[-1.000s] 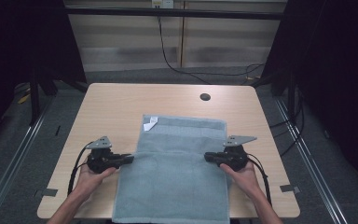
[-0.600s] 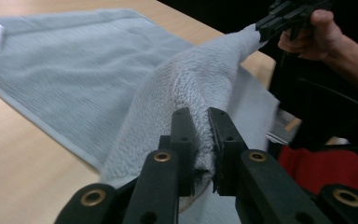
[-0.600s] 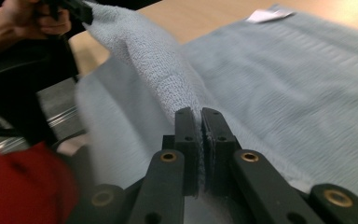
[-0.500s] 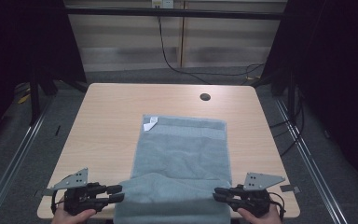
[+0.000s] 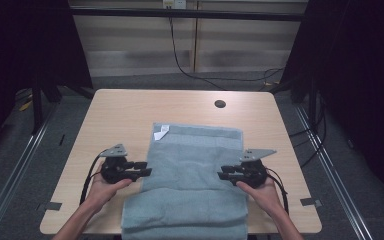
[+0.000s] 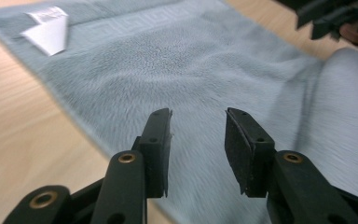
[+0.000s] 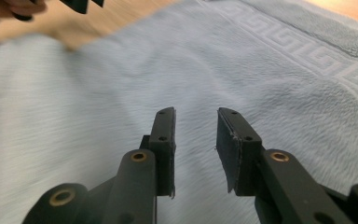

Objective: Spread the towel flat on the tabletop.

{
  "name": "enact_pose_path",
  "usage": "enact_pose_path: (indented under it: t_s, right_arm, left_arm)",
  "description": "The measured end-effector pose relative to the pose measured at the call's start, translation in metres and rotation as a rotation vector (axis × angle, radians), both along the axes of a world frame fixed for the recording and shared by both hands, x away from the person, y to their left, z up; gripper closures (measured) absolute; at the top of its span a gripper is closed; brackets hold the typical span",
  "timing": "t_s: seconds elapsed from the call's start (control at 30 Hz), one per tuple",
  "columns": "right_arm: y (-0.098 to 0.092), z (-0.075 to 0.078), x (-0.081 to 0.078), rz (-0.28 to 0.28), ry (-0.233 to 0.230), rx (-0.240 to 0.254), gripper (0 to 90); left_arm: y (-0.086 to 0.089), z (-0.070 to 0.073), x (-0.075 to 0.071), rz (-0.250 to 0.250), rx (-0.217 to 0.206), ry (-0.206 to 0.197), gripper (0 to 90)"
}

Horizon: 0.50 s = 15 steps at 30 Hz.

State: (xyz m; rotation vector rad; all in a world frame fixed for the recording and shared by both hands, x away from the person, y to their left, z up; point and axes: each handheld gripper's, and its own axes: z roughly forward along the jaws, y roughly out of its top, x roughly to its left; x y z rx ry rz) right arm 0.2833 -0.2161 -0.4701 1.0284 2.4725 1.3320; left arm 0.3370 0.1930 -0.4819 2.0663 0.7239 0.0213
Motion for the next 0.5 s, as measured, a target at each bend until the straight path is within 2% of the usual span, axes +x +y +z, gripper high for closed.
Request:
enact_pose_path:
  t_s: [0.07,0.13,0.17,0.2,0.23,0.3,0.33,0.37,0.43,0.47,0.5]
  right_arm:
    - [0.005,-0.011,0.014,-0.004,0.033,-0.026,65.6]
    - [0.009,-0.022,0.022,-0.01,0.053,-0.072,65.0]
    - [0.01,-0.027,0.023,-0.011,0.07,-0.076,65.0]
    - [0.012,-0.031,0.022,-0.001,0.082,-0.092,64.3]
    - [0.013,-0.031,0.019,0.001,0.071,-0.1,64.1]
    - [0.016,-0.03,0.006,0.023,0.07,-0.113,63.8]
    - [0.016,-0.03,0.006,0.023,0.07,-0.113,63.8]
    - [0.016,-0.031,0.0,0.029,0.068,-0.108,63.9]
    - [0.017,-0.032,-0.019,0.045,0.071,-0.081,64.2]
    - [0.021,-0.03,-0.04,0.076,0.081,-0.086,64.3]
    - [0.022,-0.029,-0.05,0.087,0.084,-0.088,64.2]
  left_arm:
    - [-0.011,-0.01,0.008,-0.007,0.034,0.02,61.8]
    - [-0.018,-0.02,0.008,-0.019,0.104,0.013,62.5]
    - [-0.018,-0.022,0.004,-0.027,0.108,-0.012,62.7]
    - [-0.017,-0.021,0.002,-0.032,0.11,-0.008,62.8]
    - [-0.015,-0.021,-0.004,-0.04,0.118,-0.006,62.9]
    - [-0.012,-0.021,-0.013,-0.043,0.116,-0.007,64.2]
    - [-0.01,-0.021,-0.021,-0.052,0.115,-0.011,64.2]
    - [-0.007,-0.02,-0.033,-0.065,0.117,-0.01,64.2]
    - [-0.002,-0.018,-0.053,-0.08,0.12,0.003,64.2]
    - [0.004,-0.017,-0.074,-0.091,0.114,0.032,64.2]
    - [0.007,-0.017,-0.084,-0.102,0.107,0.038,64.2]
